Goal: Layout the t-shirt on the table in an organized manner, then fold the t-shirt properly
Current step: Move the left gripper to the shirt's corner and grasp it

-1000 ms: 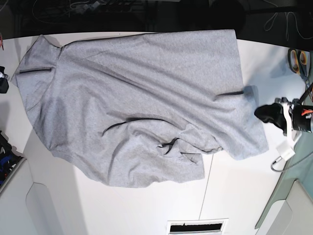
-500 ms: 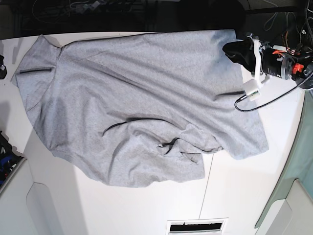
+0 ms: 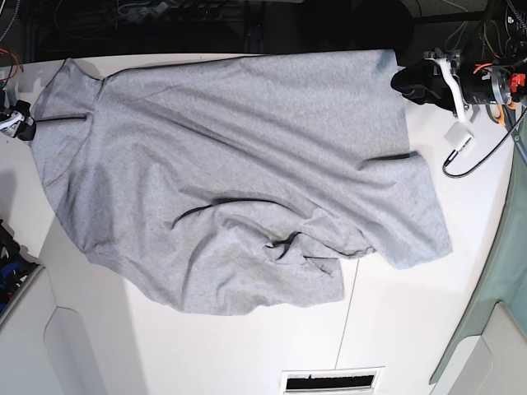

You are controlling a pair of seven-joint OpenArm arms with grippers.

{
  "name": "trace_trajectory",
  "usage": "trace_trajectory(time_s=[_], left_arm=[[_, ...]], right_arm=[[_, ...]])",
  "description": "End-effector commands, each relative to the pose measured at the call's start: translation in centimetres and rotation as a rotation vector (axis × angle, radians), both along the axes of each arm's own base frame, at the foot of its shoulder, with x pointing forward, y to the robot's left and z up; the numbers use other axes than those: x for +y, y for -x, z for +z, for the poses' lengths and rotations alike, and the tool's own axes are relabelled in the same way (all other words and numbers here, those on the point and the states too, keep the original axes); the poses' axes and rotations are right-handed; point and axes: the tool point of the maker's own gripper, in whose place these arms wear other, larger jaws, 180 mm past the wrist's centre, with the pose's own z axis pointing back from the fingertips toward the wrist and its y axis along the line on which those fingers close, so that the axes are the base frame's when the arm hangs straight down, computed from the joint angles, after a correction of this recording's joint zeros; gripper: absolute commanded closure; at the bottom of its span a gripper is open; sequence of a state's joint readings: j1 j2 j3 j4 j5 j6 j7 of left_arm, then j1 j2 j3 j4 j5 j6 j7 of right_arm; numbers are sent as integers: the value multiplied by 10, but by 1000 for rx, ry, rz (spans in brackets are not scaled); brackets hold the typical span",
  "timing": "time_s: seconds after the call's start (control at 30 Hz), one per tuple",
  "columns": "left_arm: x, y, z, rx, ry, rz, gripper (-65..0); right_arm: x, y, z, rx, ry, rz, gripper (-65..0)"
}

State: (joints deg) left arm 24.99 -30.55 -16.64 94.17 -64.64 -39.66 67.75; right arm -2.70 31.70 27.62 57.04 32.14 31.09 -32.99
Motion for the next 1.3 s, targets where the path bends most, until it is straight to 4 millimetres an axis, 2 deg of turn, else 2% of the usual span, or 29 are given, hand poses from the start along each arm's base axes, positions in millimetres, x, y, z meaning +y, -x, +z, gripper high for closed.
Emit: trace_trajectory(time_s=[0.0, 0.1, 0.27, 0.37, 0.53, 0.97, 1.27], left_arm=[[4, -1, 6, -22, 6, 18, -275], [11, 6, 5, -22, 17, 91, -302], [18, 17, -3, -32, -6, 170, -302], [11, 21, -8, -26, 8, 184, -302], [-2, 24, -14, -21, 23, 188, -302], [0, 21, -34, -30, 8, 227, -302], [8, -6, -39, -62, -11, 246, -302]], right_arm=[[-9, -6, 10, -18, 19, 2, -319], [1, -8, 8, -34, -22, -5, -319], [21, -5, -4, -23, -71, -6, -317], [30, -4, -9, -19, -91, -6, -316], [32, -5, -8, -25, -105, -11, -316], [34, -2, -10, -5, -116, -7, -316], [36, -4, -9, -16, -131, -10, -317]])
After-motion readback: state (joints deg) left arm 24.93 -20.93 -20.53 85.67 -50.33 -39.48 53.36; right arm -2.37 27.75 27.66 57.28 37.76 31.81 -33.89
